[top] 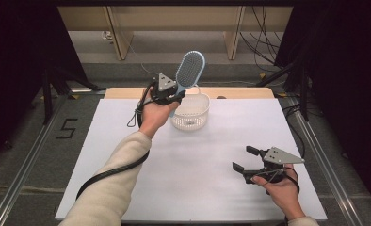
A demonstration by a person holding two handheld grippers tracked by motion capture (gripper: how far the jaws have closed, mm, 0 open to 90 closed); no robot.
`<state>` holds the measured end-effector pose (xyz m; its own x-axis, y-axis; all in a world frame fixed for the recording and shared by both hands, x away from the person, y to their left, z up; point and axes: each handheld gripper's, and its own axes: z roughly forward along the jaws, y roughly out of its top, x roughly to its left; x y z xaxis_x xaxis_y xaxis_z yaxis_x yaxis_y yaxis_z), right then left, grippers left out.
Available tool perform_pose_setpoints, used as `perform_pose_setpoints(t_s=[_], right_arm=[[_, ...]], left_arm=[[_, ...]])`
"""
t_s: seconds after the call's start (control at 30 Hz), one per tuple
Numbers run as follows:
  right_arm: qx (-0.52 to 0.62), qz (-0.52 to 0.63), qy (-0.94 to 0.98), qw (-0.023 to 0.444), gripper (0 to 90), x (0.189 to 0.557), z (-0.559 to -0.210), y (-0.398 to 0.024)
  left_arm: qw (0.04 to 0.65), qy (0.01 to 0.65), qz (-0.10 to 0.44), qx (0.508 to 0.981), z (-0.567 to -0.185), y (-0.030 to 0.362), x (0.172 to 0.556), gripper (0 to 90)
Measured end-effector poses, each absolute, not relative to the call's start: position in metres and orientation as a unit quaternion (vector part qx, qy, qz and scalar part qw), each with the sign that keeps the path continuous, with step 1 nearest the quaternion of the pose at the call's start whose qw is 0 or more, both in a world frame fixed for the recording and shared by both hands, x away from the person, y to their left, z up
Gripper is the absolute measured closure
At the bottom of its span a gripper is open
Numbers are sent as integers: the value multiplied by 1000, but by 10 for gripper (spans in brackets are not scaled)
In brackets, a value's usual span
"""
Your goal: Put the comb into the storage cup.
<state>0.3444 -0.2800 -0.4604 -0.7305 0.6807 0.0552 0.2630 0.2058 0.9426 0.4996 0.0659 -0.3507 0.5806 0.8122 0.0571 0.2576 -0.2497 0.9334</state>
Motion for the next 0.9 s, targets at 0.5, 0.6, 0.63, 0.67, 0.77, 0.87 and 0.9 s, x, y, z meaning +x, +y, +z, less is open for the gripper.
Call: perform_pose_setpoints(t_s=[0.5,0.6,0.63,0.67,0.77,0.87,0.9], right_arm=[[314,545,753,192,152,345,-460,-280],[314,546,753,191,151,345,-460,-280],[314,547,752,191,151,345,-460,-280],[314,546,753,191,151,345,-460,-280],[314,547,752,191,151,345,-460,-280],[315,546,752,191,151,345,-460,-280],[315,547,752,190,151,345,-460,-280]], left_arm=[[496,357,281,740,-347,61,504,699],[494,359,283,739,-347,62,506,699],[494,359,283,740,-347,62,506,699],[494,360,282,739,-347,62,507,699],[494,360,283,739,-347,62,508,699],[494,364,282,738,-348,62,509,699],[494,364,282,738,-348,62,509,699]])
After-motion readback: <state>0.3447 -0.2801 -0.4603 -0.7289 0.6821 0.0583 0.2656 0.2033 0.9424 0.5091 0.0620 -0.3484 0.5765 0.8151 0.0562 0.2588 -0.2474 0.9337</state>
